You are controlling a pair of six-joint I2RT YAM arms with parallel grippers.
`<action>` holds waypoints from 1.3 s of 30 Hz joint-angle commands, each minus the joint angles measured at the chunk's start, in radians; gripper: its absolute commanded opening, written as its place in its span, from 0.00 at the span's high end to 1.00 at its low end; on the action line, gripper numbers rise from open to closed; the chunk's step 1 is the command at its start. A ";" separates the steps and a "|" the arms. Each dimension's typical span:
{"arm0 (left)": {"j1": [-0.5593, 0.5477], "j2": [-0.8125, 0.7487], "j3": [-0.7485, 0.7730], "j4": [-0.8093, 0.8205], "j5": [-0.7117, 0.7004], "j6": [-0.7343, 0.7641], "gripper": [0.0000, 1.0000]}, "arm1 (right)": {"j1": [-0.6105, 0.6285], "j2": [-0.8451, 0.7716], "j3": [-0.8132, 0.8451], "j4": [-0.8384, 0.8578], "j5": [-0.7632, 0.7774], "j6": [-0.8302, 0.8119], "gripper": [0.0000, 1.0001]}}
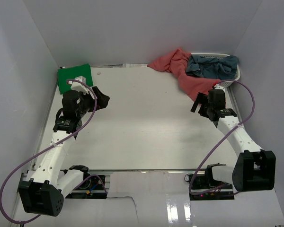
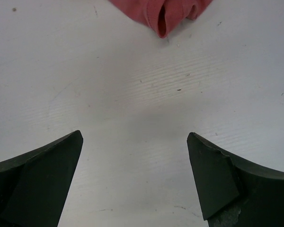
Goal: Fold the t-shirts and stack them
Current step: Grab crumpled tshirt from bin with the right arm
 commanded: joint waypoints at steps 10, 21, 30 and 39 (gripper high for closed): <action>0.001 -0.036 -0.004 0.007 0.023 0.003 0.02 | -0.035 0.267 0.112 0.173 0.190 0.080 0.05; 0.003 -0.028 -0.005 0.007 0.032 0.000 0.02 | -0.069 0.505 0.251 0.262 0.165 0.068 0.16; 0.001 -0.018 -0.001 0.003 0.015 0.003 0.02 | -0.070 0.632 0.368 0.267 0.136 0.060 0.30; 0.001 0.002 0.002 0.004 0.011 0.006 0.02 | -0.069 0.697 0.434 0.221 0.148 0.045 0.34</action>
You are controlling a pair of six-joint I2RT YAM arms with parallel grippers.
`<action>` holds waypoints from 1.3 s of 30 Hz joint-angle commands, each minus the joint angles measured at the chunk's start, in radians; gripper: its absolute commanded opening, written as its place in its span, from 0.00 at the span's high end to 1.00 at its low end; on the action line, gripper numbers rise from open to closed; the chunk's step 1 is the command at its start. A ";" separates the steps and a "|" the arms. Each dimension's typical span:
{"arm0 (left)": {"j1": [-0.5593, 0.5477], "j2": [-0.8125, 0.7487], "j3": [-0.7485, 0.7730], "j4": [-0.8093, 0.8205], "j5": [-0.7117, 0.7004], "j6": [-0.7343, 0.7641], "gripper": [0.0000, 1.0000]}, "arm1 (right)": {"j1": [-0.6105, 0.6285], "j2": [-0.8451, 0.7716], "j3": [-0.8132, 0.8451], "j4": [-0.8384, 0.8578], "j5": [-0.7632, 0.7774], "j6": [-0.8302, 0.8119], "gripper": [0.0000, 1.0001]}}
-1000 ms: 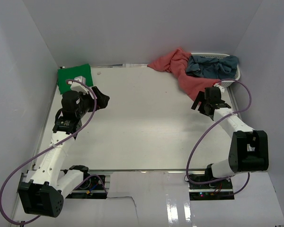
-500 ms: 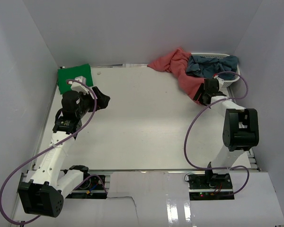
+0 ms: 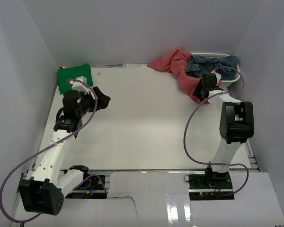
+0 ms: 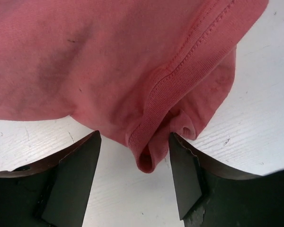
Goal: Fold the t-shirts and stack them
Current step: Grab crumpled tshirt from bin with the right arm
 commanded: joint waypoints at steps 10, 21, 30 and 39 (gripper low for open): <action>0.001 -0.004 0.004 0.001 -0.014 0.008 0.02 | -0.006 0.058 0.093 -0.087 -0.001 0.005 0.40; 0.001 -0.015 0.002 -0.003 -0.016 0.011 0.02 | -0.006 0.089 0.093 -0.081 -0.020 0.005 0.90; 0.001 -0.016 0.004 -0.006 -0.017 0.011 0.02 | -0.006 -0.012 0.188 -0.128 -0.132 0.000 0.92; 0.001 -0.016 0.004 -0.003 -0.013 0.013 0.02 | 0.004 -0.126 0.494 -0.289 -0.474 -0.047 0.92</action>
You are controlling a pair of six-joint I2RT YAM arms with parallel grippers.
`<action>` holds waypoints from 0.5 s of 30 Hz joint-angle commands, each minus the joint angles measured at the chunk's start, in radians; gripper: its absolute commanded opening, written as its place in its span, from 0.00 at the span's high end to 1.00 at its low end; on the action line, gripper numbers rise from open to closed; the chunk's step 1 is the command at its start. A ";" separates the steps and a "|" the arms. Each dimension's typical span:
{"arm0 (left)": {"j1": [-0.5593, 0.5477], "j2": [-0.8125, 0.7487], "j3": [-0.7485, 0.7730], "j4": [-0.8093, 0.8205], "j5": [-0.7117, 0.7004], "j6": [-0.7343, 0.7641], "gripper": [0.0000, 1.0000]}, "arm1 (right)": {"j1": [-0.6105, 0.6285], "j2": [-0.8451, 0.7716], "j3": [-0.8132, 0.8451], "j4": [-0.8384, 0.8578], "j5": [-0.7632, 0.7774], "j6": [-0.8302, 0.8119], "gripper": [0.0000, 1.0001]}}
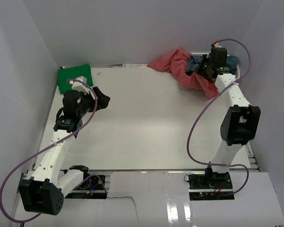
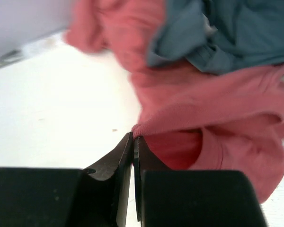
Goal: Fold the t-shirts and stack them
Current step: Grab crumpled tshirt from bin with the right arm, then move the tshirt to the center of the board
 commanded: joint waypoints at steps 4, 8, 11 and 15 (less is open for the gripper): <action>0.001 -0.017 0.004 -0.001 -0.002 0.010 0.02 | 0.032 -0.201 0.123 -0.090 -0.248 -0.062 0.91; 0.001 -0.017 0.004 0.002 0.001 0.010 0.02 | 0.081 -0.343 0.129 -0.121 -0.289 -0.123 0.91; 0.001 -0.015 0.004 0.002 0.004 0.010 0.02 | 0.089 -0.443 0.119 -0.115 -0.349 -0.128 0.92; 0.001 -0.018 0.002 0.004 0.012 0.012 0.02 | 0.089 -0.543 0.140 -0.109 -0.432 -0.138 0.92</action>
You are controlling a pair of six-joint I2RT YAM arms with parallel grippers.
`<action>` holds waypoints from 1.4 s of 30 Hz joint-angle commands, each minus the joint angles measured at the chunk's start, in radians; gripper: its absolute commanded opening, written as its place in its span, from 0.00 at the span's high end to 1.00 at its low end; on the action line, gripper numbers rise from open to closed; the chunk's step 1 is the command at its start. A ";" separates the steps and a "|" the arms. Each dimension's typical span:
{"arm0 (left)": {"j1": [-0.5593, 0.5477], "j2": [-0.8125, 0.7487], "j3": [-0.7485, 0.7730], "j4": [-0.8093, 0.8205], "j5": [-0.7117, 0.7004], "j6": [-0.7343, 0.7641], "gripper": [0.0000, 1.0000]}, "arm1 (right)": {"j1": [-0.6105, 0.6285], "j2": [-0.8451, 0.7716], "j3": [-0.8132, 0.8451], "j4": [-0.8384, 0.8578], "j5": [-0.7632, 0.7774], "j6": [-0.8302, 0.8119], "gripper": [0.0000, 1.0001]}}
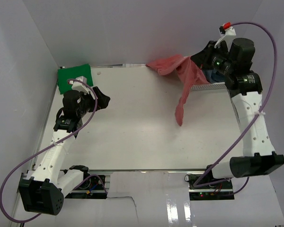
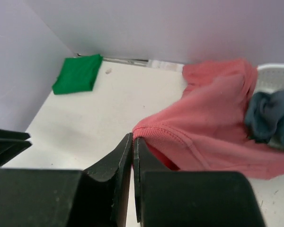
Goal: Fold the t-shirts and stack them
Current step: Move the tshirt to the center of the board
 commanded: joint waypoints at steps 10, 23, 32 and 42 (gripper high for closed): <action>0.001 -0.018 0.002 0.007 0.015 0.010 0.02 | -0.004 -0.129 0.422 -0.130 -0.219 -0.032 0.92; 0.001 -0.012 0.002 0.010 0.020 0.013 0.02 | -0.004 -0.292 -0.095 -0.019 -0.338 0.069 0.92; 0.001 0.005 0.009 0.011 0.029 0.010 0.02 | -0.004 -0.254 -0.246 -0.060 -0.193 -0.020 0.92; 0.001 -0.001 0.004 0.010 0.023 0.015 0.02 | -0.007 -0.013 -0.209 -0.046 0.266 -0.037 0.92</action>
